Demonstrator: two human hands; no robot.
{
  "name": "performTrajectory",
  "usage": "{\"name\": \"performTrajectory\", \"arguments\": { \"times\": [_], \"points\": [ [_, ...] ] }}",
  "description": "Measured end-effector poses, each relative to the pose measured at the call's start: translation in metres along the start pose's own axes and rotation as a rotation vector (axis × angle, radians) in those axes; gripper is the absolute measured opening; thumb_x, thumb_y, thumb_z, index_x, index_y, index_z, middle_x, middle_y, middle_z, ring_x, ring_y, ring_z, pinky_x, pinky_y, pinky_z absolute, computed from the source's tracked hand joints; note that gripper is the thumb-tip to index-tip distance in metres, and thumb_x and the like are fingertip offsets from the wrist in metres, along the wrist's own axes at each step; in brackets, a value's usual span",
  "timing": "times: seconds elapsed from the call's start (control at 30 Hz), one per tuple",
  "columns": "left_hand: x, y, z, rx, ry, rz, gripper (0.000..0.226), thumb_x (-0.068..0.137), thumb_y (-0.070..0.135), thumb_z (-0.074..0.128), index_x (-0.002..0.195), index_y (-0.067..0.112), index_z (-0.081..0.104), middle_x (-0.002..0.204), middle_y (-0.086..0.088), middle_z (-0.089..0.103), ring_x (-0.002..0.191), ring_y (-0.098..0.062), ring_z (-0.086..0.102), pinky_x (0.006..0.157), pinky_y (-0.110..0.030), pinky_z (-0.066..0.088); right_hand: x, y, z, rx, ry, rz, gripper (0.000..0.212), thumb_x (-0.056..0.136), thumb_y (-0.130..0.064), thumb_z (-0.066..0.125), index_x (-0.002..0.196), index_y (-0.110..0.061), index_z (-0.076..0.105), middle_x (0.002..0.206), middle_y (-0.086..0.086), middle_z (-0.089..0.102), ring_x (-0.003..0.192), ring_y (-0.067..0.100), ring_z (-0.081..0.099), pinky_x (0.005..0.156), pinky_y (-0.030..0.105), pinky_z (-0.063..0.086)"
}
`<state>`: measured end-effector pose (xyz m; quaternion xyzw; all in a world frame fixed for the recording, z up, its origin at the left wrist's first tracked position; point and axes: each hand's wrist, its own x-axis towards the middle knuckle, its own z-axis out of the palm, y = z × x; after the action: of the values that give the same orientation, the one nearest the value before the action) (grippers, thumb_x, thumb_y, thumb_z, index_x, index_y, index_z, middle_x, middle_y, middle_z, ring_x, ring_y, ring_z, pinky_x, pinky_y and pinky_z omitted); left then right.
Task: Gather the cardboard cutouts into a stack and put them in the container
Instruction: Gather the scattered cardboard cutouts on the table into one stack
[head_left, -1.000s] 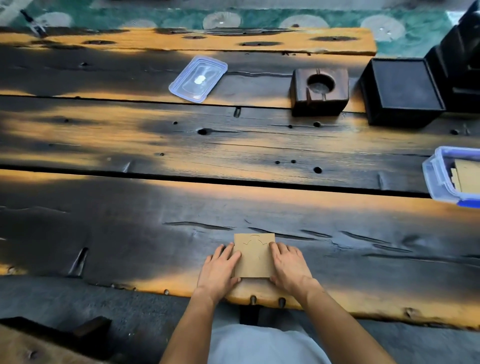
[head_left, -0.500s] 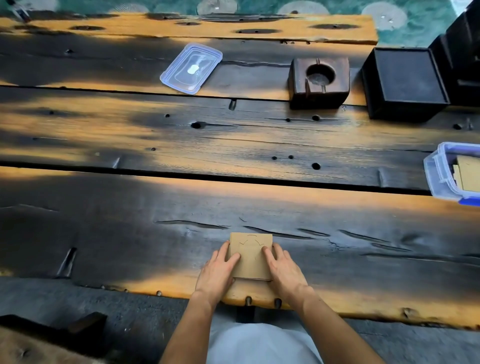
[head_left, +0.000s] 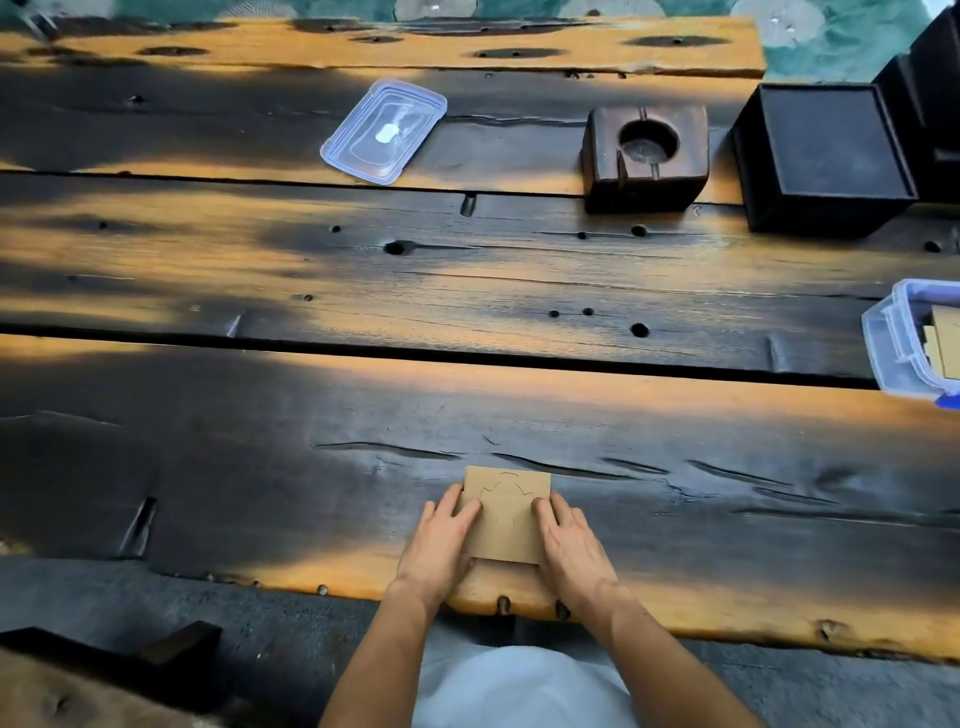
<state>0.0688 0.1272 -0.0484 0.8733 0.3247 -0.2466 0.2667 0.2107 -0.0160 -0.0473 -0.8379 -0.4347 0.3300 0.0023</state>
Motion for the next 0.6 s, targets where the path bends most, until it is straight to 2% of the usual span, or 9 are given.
{"name": "performTrajectory", "arguments": {
  "times": [0.1,0.17,0.27,0.4,0.53,0.6],
  "points": [
    [0.001,0.013,-0.001,-0.049,0.027,-0.058,0.057,0.089,-0.010,0.057,0.135,0.022,0.047,0.173,0.001,0.018,0.131,-0.038,0.042,0.106,-0.044,0.048,0.005,-0.008,-0.001,0.013,-0.008,0.030,0.063,0.088,0.013,0.051,0.142,-0.013,0.031,0.160,0.017,0.026,0.125,0.034,0.043,0.100,0.039,0.047],
    [0.001,0.018,-0.001,-0.033,0.024,-0.090,0.059,0.089,-0.016,0.052,0.136,0.020,0.046,0.172,-0.002,0.020,0.132,-0.040,0.042,0.104,-0.044,0.049,0.006,-0.011,0.000,0.005,-0.028,0.040,0.061,0.087,0.014,0.050,0.139,-0.012,0.032,0.160,0.019,0.026,0.125,0.035,0.043,0.099,0.040,0.048],
    [0.000,0.019,-0.002,-0.006,0.009,-0.098,0.060,0.089,-0.016,0.053,0.138,0.018,0.045,0.170,-0.005,0.021,0.134,-0.039,0.040,0.104,-0.043,0.049,0.008,-0.010,-0.001,-0.009,-0.035,0.042,0.060,0.087,0.012,0.052,0.138,-0.012,0.032,0.149,0.015,0.037,0.122,0.033,0.045,0.094,0.041,0.051],
    [0.002,0.019,-0.005,0.029,-0.003,-0.093,0.061,0.089,-0.013,0.057,0.140,0.017,0.045,0.167,-0.008,0.024,0.136,-0.035,0.040,0.103,-0.043,0.051,0.010,-0.007,-0.003,-0.031,-0.034,0.035,0.057,0.089,0.008,0.053,0.139,-0.011,0.033,0.140,0.011,0.041,0.119,0.030,0.046,0.092,0.041,0.052],
    [0.003,0.019,-0.008,0.054,-0.020,-0.090,0.060,0.089,-0.012,0.058,0.140,0.019,0.044,0.163,-0.009,0.024,0.136,-0.035,0.038,0.100,-0.044,0.051,0.009,-0.009,-0.002,-0.052,-0.004,0.040,0.056,0.091,0.004,0.055,0.140,-0.013,0.033,0.145,0.008,0.038,0.123,0.028,0.043,0.093,0.038,0.051],
    [0.004,0.019,-0.010,0.042,-0.028,-0.094,0.058,0.089,-0.011,0.060,0.138,0.018,0.044,0.166,-0.010,0.018,0.137,-0.035,0.036,0.098,-0.044,0.052,0.010,-0.008,-0.001,-0.059,0.008,0.036,0.061,0.090,-0.006,0.063,0.142,-0.015,0.033,0.156,0.009,0.032,0.129,0.030,0.040,0.098,0.038,0.049]
  ]
}}
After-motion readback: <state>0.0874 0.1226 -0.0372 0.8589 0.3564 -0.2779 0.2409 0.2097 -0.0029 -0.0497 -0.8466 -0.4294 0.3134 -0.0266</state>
